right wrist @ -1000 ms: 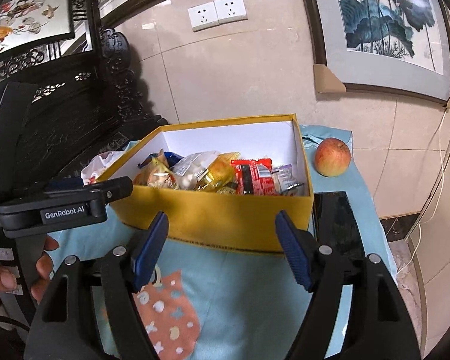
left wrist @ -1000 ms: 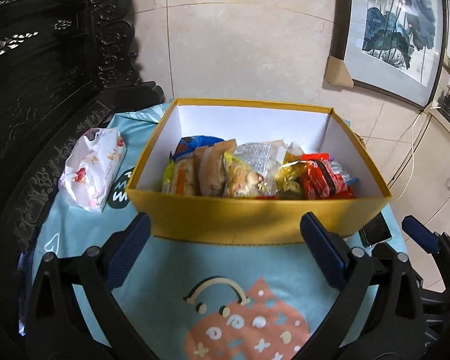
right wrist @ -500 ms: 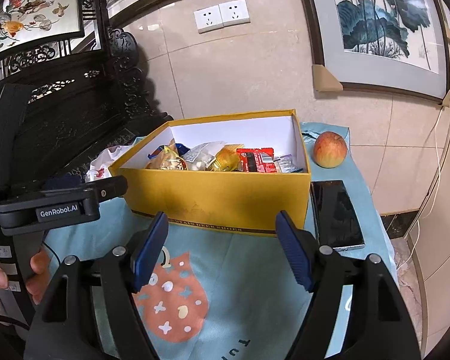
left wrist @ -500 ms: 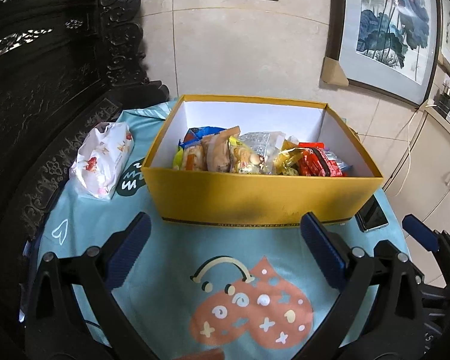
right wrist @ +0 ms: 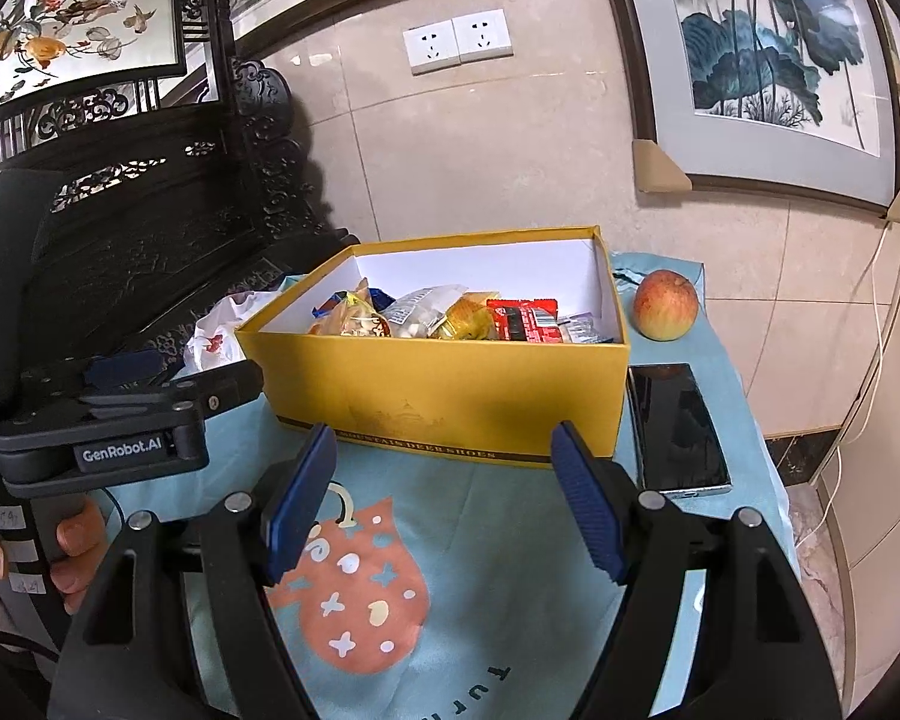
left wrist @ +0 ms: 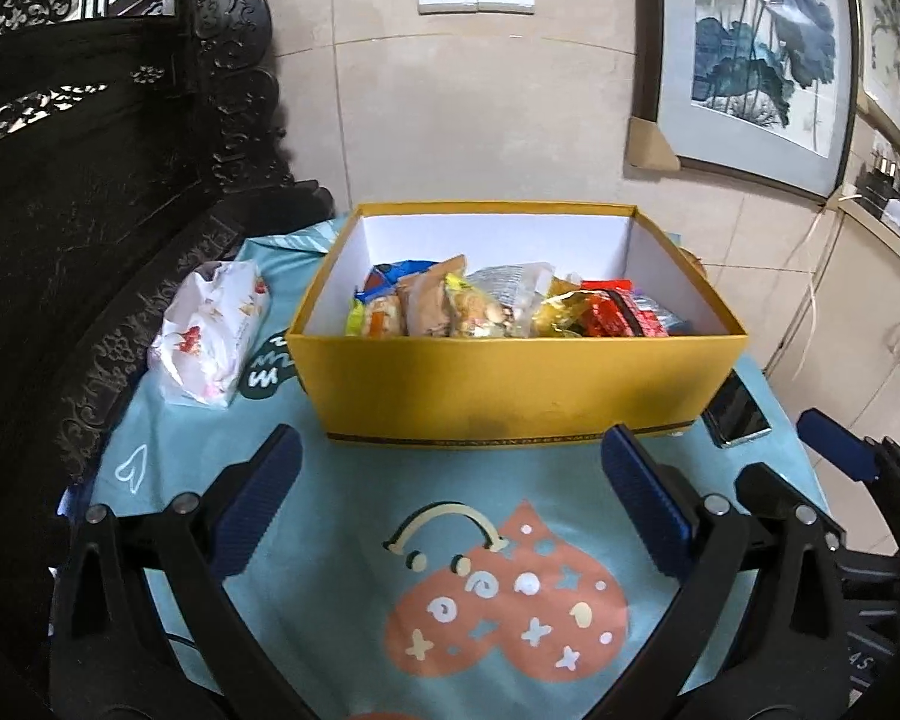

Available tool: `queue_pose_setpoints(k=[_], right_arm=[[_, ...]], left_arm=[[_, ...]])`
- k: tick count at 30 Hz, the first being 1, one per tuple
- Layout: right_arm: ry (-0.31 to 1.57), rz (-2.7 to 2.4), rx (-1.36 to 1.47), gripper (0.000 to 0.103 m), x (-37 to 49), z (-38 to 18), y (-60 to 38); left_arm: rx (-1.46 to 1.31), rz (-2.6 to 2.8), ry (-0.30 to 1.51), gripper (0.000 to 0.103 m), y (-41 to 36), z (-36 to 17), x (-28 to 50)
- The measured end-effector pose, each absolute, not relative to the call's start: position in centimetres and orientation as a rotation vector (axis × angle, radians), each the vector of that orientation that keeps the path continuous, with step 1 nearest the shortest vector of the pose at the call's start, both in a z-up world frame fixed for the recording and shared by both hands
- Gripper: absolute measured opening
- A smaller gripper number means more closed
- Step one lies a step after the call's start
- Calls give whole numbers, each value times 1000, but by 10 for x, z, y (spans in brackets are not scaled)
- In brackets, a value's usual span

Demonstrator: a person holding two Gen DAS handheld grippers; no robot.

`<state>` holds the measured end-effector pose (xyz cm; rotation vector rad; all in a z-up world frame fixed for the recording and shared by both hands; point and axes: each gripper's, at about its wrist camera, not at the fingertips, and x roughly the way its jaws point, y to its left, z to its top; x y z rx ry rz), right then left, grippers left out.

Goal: Organize snacks

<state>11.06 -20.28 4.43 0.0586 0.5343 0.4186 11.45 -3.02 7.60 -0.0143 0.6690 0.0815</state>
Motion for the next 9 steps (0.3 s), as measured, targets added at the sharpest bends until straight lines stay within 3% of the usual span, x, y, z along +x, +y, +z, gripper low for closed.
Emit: queue_pose_setpoints(k=[9], right_arm=[[526,409,56,78,107,47,-205]], left_arm=[[10,62,641,101,-37,82,106]])
